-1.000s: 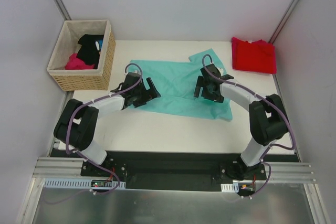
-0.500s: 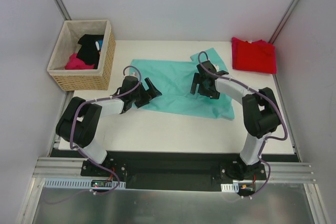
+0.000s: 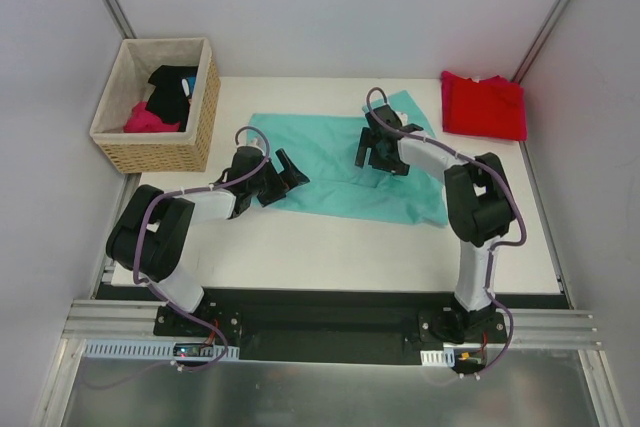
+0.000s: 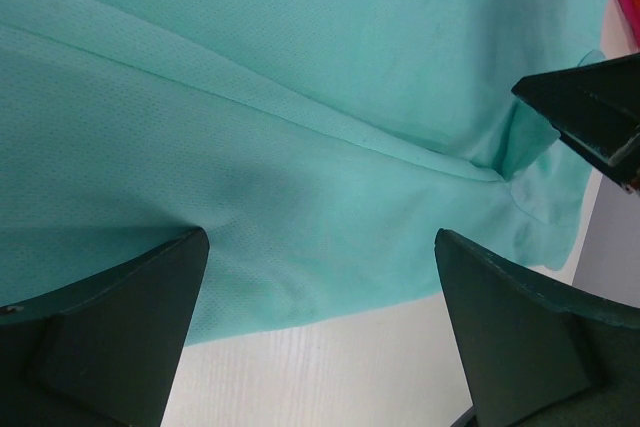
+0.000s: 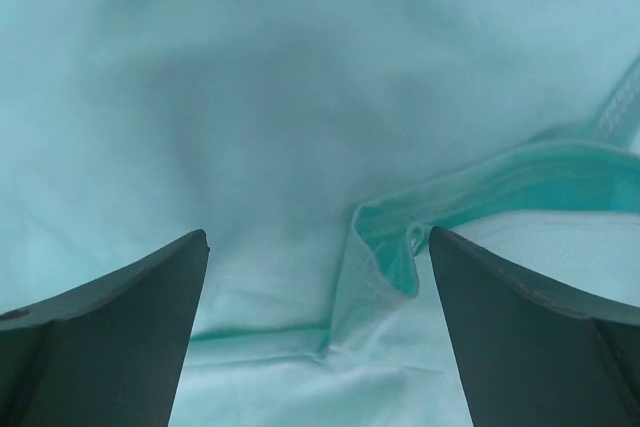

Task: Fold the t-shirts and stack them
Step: Fold the flattened tshirt in 1/3 of the way

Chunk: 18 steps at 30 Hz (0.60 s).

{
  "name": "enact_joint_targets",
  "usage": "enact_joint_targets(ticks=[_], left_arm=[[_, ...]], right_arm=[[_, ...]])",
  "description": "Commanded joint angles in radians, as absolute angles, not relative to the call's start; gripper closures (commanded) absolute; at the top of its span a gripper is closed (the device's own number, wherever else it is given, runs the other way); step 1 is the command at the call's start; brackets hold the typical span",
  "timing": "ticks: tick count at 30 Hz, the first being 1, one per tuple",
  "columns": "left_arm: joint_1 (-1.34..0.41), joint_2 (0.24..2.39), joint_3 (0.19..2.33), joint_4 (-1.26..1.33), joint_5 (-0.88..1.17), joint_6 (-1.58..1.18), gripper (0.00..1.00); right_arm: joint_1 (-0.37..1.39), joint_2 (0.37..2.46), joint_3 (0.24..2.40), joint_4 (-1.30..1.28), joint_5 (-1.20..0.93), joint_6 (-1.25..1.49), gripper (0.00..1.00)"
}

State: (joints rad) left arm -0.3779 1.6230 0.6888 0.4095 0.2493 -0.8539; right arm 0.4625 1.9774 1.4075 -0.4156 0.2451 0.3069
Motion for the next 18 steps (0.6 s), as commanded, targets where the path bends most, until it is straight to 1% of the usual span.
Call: enact_joint_targets(ticks=[1, 7, 11, 15, 18], left_arm=[[-0.377, 1.623, 0.647, 0.333, 0.262, -0.842, 0.01], [-0.377, 1.615, 0.644, 0.327, 0.265, -0.842, 0.01], [-0.377, 1.609, 0.641, 0.327, 0.267, -0.845, 0.01], [-0.377, 1.601, 0.64, 0.328, 0.267, -0.851, 0.01], [-0.379, 1.592, 0.634, 0.328, 0.267, -0.851, 0.01]], right_arm=[[0.465, 2.0, 1.508, -0.393, 0.284, 0.267, 0.03], [0.465, 1.977, 1.532, -0.397, 0.319, 0.238, 0.03], [0.488, 1.835, 1.457, -0.39, 0.319, 0.233, 0.03], [0.534, 1.769, 1.431, -0.448, 0.336, 0.245, 0.04], [0.551, 1.734, 1.378, -0.442, 0.342, 0.261, 0.03]])
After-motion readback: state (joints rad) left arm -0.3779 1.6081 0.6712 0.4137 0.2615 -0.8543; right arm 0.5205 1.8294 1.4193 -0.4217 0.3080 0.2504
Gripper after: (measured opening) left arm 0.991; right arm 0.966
